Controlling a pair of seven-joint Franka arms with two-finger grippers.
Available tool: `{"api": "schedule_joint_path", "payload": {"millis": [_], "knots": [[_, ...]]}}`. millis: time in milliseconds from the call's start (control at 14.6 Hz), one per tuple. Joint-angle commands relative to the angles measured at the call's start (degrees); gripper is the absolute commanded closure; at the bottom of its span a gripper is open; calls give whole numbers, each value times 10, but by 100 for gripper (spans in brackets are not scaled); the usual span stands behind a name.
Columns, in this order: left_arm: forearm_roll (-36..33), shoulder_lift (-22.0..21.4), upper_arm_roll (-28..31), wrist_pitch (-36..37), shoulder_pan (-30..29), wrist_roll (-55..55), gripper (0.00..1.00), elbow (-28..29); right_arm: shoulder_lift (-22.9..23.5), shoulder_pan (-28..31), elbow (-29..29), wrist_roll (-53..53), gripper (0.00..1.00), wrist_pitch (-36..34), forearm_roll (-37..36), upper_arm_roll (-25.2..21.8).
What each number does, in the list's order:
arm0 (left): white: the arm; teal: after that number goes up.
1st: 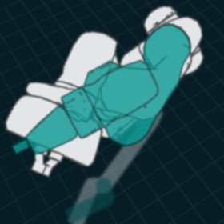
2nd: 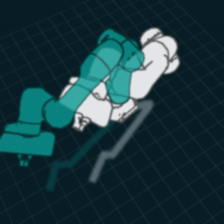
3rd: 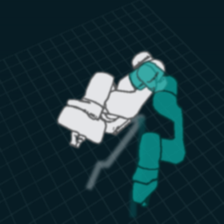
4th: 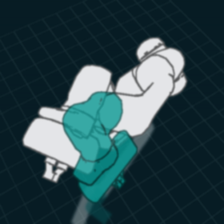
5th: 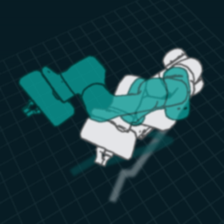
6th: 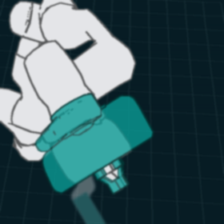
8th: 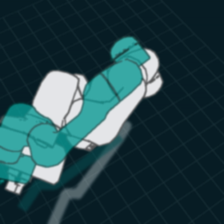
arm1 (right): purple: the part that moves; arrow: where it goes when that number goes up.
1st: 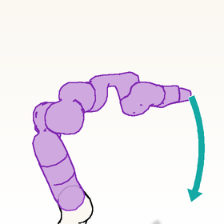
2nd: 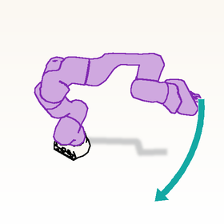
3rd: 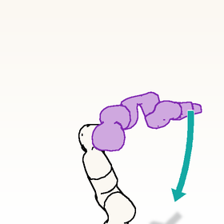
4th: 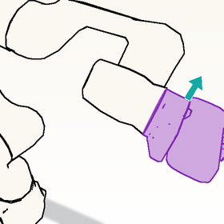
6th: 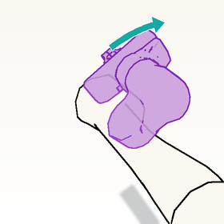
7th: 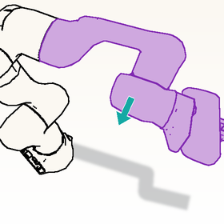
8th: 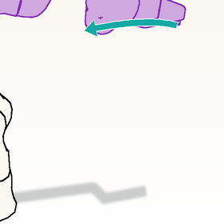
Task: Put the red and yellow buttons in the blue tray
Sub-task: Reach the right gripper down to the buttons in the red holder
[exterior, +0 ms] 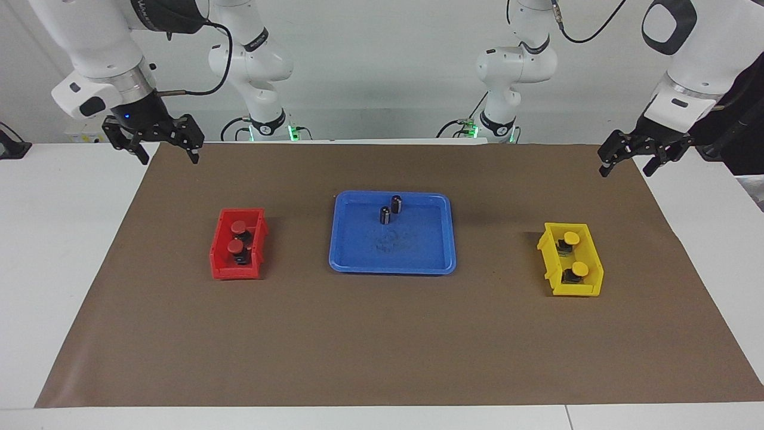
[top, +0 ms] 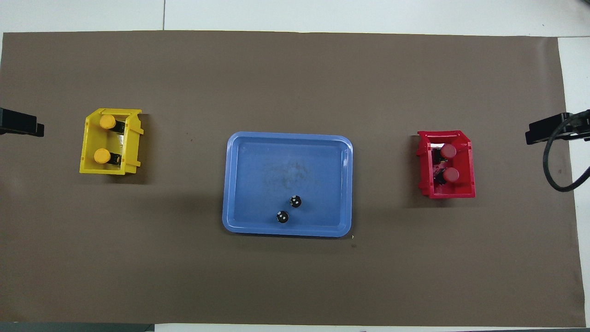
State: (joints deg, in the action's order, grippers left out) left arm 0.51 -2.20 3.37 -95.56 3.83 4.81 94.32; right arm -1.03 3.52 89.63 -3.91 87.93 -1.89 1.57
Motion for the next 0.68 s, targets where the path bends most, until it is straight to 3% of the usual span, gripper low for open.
{"api": "schedule_joint_path", "payload": {"millis": [0,616], "knots": [[9,-15,-2,5,-5,-4,0,15,-6,7,11,7,0,10,9,4],[9,-15,-2,5,-5,-4,0,15,-10,3,13,8,0,9,9,4]]}}
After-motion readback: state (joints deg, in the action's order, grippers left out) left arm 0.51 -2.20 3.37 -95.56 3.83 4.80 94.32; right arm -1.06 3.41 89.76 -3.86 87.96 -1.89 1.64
